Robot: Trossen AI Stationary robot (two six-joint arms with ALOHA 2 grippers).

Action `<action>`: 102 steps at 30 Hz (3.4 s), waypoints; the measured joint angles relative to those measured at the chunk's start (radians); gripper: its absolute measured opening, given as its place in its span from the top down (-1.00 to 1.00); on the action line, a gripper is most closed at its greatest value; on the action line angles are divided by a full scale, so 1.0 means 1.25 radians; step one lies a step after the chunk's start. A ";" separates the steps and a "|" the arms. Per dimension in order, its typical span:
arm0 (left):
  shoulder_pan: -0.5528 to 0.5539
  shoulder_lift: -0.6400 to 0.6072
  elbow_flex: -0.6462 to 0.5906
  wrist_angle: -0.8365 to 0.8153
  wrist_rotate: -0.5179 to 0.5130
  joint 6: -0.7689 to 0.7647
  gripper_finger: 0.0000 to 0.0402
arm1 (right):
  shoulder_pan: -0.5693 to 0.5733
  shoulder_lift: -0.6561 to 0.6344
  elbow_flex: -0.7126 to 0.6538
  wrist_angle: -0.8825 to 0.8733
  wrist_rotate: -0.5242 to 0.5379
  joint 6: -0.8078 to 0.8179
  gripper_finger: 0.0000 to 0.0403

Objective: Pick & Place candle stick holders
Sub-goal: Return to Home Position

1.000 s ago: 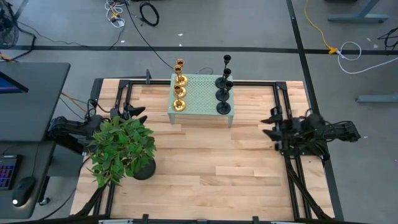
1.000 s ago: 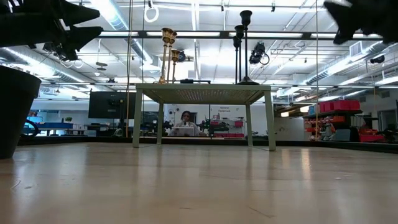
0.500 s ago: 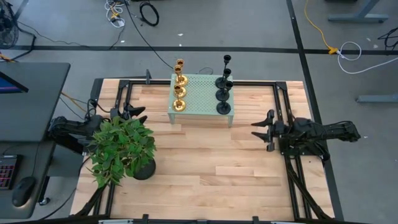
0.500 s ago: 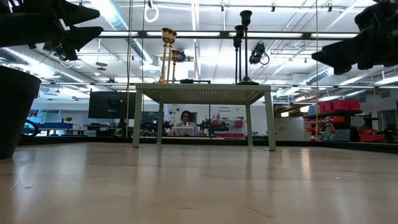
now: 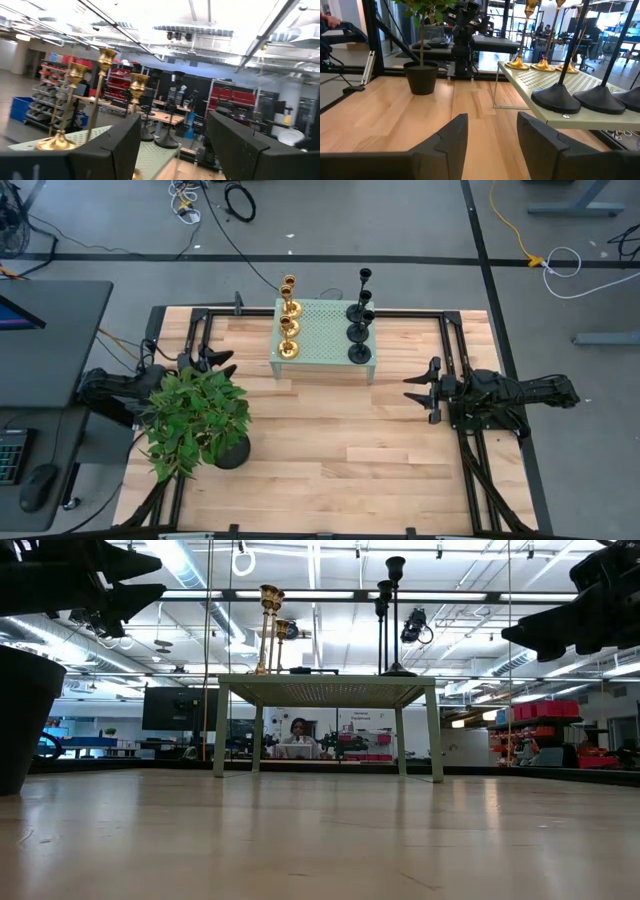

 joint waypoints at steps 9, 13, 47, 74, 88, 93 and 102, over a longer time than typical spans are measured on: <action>0.088 -0.002 0.000 0.006 -0.007 0.059 -0.15 | 0.000 0.000 0.000 0.000 0.000 0.000 0.15; 0.116 -0.001 0.000 -0.087 0.116 -0.031 -0.15 | 0.000 0.000 0.000 0.001 0.000 0.000 0.15; 0.055 -0.002 0.000 -0.303 0.465 -0.016 -0.15 | 0.000 0.000 0.000 0.001 0.000 0.000 0.15; 0.055 0.002 0.000 -0.292 0.464 -0.017 -0.15 | 0.000 0.000 0.000 0.001 0.000 0.000 0.15; 0.055 0.002 0.000 -0.292 0.464 -0.017 -0.15 | 0.000 0.000 0.000 0.001 0.001 0.000 0.15; 0.055 0.002 0.000 -0.292 0.464 -0.017 -0.15 | 0.000 0.000 0.000 0.001 0.000 0.000 0.15; 0.055 0.002 0.000 -0.292 0.464 -0.017 -0.15 | 0.000 0.000 0.000 0.001 0.001 0.000 0.15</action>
